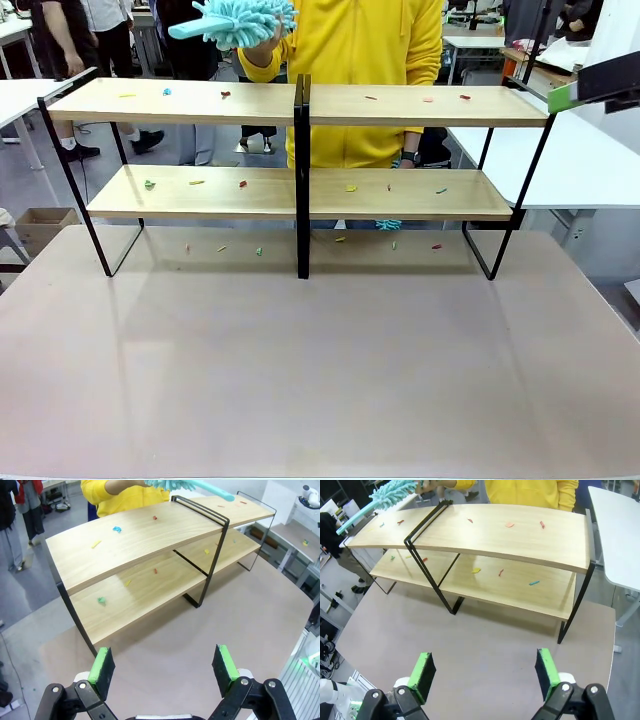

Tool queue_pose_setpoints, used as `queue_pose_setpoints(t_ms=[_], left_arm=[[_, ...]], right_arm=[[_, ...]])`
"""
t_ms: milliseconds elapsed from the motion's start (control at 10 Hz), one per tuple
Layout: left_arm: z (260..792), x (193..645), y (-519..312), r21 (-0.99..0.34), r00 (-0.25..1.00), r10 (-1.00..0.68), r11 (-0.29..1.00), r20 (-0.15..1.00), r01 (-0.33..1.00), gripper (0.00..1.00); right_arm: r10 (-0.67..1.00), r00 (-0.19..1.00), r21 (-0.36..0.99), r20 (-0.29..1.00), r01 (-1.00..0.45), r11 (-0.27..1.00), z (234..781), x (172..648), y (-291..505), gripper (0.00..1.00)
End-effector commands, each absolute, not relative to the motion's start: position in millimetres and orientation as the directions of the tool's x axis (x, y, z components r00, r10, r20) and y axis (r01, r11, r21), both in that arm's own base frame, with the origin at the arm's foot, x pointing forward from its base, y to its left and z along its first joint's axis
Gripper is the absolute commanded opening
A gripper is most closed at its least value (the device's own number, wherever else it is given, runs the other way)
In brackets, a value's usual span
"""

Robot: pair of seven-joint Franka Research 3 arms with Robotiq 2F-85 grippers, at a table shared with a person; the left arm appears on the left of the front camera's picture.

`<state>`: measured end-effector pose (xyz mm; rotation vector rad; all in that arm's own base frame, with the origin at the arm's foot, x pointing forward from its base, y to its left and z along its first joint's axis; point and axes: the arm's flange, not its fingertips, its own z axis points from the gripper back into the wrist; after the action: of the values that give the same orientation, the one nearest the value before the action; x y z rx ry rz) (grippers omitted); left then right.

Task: Clean the shelves.
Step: Pick up the Duster when the human hands it over.

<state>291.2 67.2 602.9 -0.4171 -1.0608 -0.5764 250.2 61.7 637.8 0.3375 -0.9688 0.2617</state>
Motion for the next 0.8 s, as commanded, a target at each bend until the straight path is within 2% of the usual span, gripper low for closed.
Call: queue_pose_setpoints(t_ms=[0, 100, 200, 300, 400, 500, 600, 700], left_arm=[[602.9, 291.2, 67.2, -0.046, 0.365, -0.239, 0.78, 0.9, 0.625, 1.0], [619.3, 322.2, 58.9, -0.263, 0.544, -0.238, 0.679, 0.805, 0.686, 1.0], [639.9, 362.4, 49.3, -0.511, 0.668, -0.159, 0.526, 0.727, 0.68, 1.0], [655.0, 390.8, 33.4, -0.712, 0.79, -0.018, 0.423, 0.613, 0.561, 1.0], [661.2, 411.7, 18.1, -0.817, 0.862, -0.069, 0.292, 0.501, 0.498, 1.0], [659.7, 437.7, 7.7, -0.872, 0.901, -0.068, 0.23, 0.428, 0.432, 1.0], [654.2, 465.4, 11.7, -0.947, 0.955, -0.087, 0.128, 0.284, 0.294, 1.0], [656.5, 403.3, -6.1, -0.636, 0.701, -0.073, 0.362, 0.709, 0.681, 1.0]], right_arm=[[0.061, 0.541, 0.166, 0.839, -0.361, 0.918, 638.6, 250.4, 60.1, 1.0], [0.061, 0.541, 0.166, 0.839, -0.361, 0.918, 638.6, 250.4, 60.1, 1.0], [0.061, 0.541, 0.166, 0.839, -0.361, 0.918, 638.6, 250.4, 60.1, 1.0], [0.061, 0.541, 0.166, 0.839, -0.361, 0.918, 638.6, 250.4, 60.1, 1.0], [0.061, 0.541, 0.166, 0.839, -0.361, 0.918, 638.6, 250.4, 60.1, 1.0], [0.061, 0.541, 0.166, 0.839, -0.361, 0.918, 638.6, 250.4, 60.1, 1.0], [0.061, 0.541, 0.166, 0.839, -0.361, 0.918, 638.6, 250.4, 60.1, 1.0], [0.061, 0.541, 0.166, 0.839, -0.361, 0.918, 638.6, 250.4, 60.1, 1.0]])
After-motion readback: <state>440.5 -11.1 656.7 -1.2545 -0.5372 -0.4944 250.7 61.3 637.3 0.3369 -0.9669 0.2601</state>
